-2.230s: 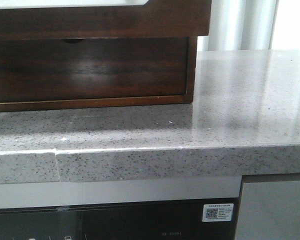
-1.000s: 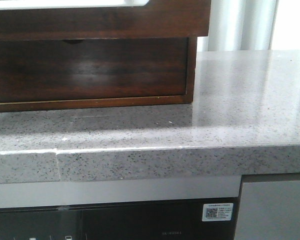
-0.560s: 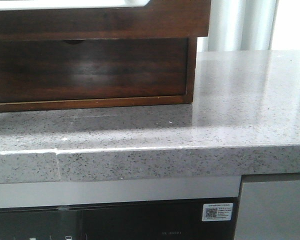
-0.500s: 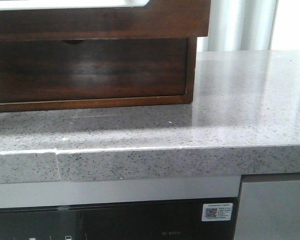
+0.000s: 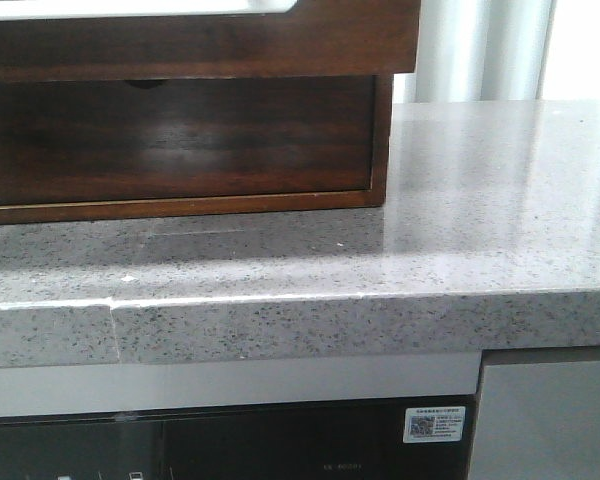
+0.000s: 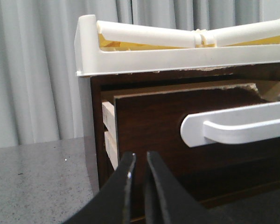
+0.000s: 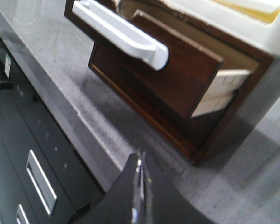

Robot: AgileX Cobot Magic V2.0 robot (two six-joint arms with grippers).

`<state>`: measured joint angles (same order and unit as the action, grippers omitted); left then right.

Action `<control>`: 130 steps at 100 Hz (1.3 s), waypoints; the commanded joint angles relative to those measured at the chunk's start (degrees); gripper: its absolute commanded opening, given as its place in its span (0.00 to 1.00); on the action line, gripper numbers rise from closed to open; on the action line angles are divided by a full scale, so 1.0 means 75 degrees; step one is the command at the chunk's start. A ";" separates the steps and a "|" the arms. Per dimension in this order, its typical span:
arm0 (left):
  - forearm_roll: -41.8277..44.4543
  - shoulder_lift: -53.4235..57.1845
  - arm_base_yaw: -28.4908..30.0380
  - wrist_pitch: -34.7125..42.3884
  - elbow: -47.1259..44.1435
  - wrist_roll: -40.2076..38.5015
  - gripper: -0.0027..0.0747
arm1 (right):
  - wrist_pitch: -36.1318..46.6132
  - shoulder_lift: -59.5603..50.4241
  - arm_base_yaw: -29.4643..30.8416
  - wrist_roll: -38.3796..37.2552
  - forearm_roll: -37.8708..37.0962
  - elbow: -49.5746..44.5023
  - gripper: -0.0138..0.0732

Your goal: Put scissors in drawer with both arms

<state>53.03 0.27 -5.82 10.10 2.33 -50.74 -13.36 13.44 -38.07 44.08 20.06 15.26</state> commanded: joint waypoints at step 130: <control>-0.4088 -0.0090 0.0059 -0.0405 -0.0074 0.4645 0.04 | 0.1118 -0.0091 -0.0002 -0.0029 0.0839 -0.0643 0.05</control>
<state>34.00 0.27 -5.67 3.42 0.22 -31.80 -9.25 12.39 -38.07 44.03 25.82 8.90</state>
